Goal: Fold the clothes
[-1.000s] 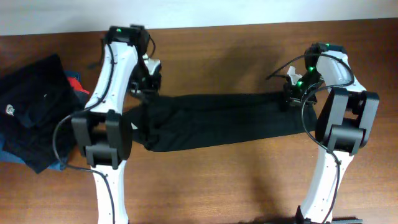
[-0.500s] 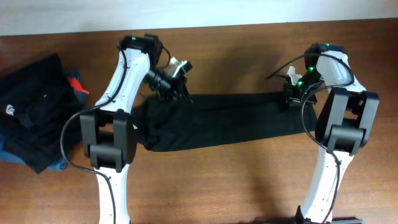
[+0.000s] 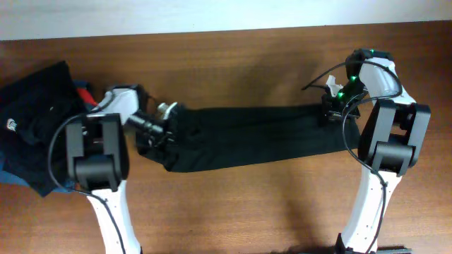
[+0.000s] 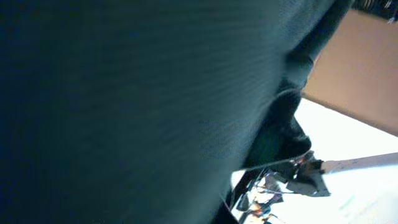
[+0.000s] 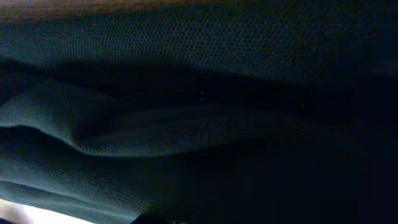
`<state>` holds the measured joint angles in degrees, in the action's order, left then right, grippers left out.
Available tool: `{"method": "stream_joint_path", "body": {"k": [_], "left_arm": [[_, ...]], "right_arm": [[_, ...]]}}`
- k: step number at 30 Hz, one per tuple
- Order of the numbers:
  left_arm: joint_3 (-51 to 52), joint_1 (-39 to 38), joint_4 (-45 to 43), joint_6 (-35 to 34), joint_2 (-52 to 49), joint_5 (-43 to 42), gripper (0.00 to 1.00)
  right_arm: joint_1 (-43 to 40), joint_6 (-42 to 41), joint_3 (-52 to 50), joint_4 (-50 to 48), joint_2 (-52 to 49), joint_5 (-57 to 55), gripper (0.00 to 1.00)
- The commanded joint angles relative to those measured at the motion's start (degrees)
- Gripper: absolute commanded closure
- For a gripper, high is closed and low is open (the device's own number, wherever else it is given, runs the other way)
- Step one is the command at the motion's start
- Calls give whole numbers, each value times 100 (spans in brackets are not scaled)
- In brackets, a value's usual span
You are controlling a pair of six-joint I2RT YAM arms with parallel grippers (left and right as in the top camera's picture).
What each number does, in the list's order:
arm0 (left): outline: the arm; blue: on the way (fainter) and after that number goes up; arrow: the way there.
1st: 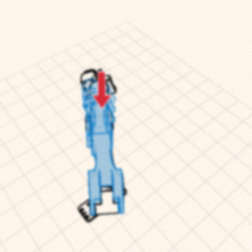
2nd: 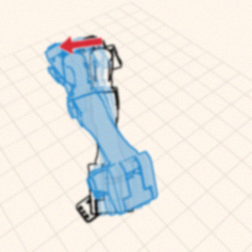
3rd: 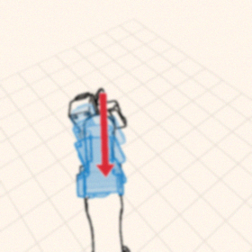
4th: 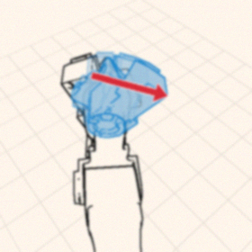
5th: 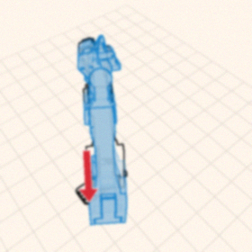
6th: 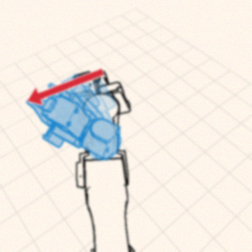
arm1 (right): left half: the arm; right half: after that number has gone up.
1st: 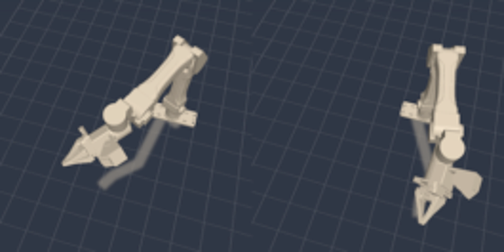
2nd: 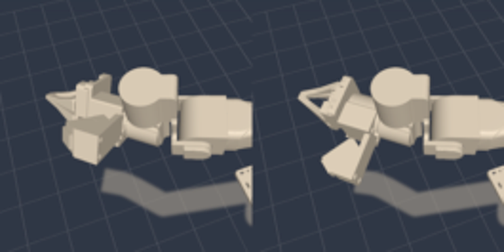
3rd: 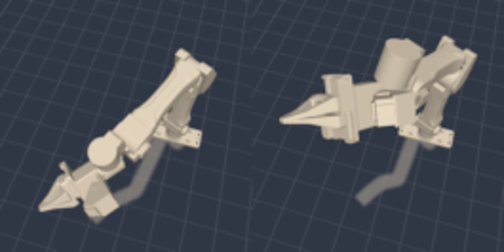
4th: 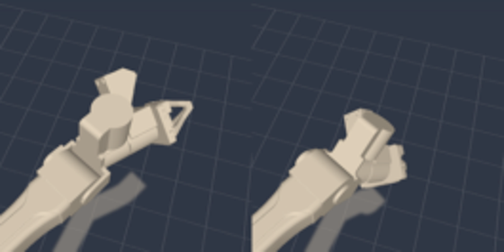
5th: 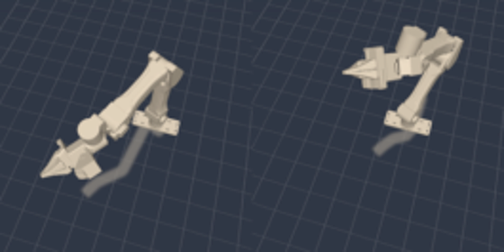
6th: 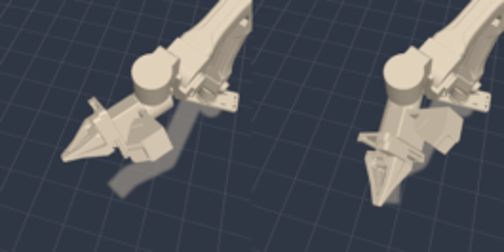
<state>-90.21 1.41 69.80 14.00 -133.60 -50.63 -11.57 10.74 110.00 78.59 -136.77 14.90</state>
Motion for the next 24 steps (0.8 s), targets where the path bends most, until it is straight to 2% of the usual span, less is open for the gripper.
{"method": "stream_joint_path", "body": {"k": [1,8,10,12,16,18,19,22,24], "left_arm": [[203,367,-35,107,52,247,95],[96,527,72,116,68,245,95],[-98,531,358,380,118,260,95],[-358,555,638,479,326,575,92],[-597,610,651,470,793,1515,91],[-621,664,601,282,1014,1978,86],[-621,695,590,181,1088,2201,83],[-612,730,667,-85,1113,2507,76],[-603,730,745,-503,1113,2942,76]], "right_arm": [[-13,42,-72,4,131,-37,80],[-13,42,-72,9,131,-37,80],[-13,42,-72,4,131,-39,80],[-13,44,-72,0,131,-57,80],[-13,42,-72,0,131,-57,79],[-13,42,-72,-2,131,-57,79],[-13,42,-72,-11,131,-57,75],[-13,42,-72,-22,131,-57,75],[-13,42,-72,-22,131,-57,74]]}}
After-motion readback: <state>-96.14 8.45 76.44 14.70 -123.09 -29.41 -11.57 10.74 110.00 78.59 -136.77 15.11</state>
